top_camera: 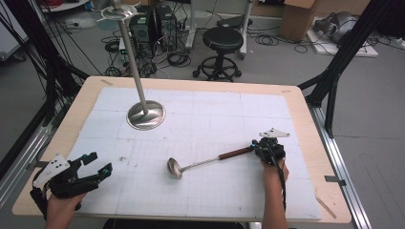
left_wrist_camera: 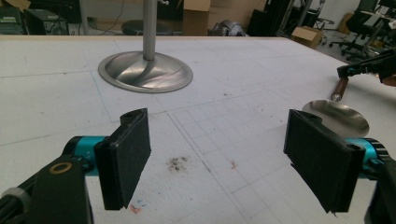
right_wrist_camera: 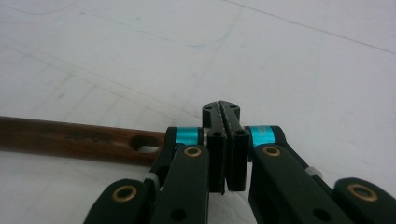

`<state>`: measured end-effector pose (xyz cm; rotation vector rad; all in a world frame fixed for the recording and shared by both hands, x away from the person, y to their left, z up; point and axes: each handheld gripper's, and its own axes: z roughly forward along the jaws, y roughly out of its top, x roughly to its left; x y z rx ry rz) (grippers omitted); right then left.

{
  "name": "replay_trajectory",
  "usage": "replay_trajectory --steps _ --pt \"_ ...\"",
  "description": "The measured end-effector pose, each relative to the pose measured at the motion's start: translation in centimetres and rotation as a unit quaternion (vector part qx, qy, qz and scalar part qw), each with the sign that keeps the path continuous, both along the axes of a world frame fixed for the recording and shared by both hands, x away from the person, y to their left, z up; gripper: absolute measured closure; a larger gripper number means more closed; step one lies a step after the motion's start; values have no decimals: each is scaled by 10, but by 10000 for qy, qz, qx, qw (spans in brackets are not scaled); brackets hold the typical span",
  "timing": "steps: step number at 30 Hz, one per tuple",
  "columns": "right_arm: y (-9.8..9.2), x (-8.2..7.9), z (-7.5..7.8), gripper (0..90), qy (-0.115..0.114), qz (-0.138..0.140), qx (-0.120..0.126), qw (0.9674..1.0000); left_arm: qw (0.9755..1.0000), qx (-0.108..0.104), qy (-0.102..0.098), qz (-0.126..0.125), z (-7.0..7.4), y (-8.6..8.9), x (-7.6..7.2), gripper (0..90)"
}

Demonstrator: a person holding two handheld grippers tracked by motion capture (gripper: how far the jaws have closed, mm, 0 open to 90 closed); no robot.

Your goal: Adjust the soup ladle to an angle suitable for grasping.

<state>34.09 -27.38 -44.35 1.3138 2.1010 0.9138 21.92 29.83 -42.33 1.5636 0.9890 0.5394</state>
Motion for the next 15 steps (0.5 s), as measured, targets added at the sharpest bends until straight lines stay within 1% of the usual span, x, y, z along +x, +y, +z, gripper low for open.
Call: replay_trajectory --steps 1,3,5,6,7,9,10,11,12,13,14,15 --pt "0 0 0 893 0 0 0 10000 10000 -16 -8 1 0 0 0 232" --pt "0 -1 -1 892 99 -51 67 9999 10000 -16 -4 17 0 1 -1 233" --pt "0 -1 -1 892 127 -74 82 9999 10000 -31 -9 24 0 1 -1 233" --pt "2 -2 -1 893 140 8 75 9999 10000 -36 -7 21 0 1 -1 233" --pt "2 -2 -1 893 140 8 75 9999 10000 -36 -7 21 0 1 -1 233" --pt "8 -3 -1 893 161 128 71 9998 10000 -17 -8 17 1 1 -1 233" --pt "8 -3 -1 893 161 128 71 9998 10000 -22 -4 20 1 1 -1 233" --pt "9 -3 -1 893 141 168 47 9997 10000 -23 -6 31 1 1 -1 234" --pt "15 -6 1 893 178 226 -37 9996 10000 -23 -9 31 1 2 -1 234" --pt "15 -6 1 893 178 226 -37 9996 10000 -18 -9 35 1 2 -1 234" --pt "19 -9 1 893 229 344 -109 9991 10000 -29 -5 52 1 2 -1 234" --pt "19 -9 1 893 229 344 -109 9991 10000 -37 1 58 1 3 -1 234"
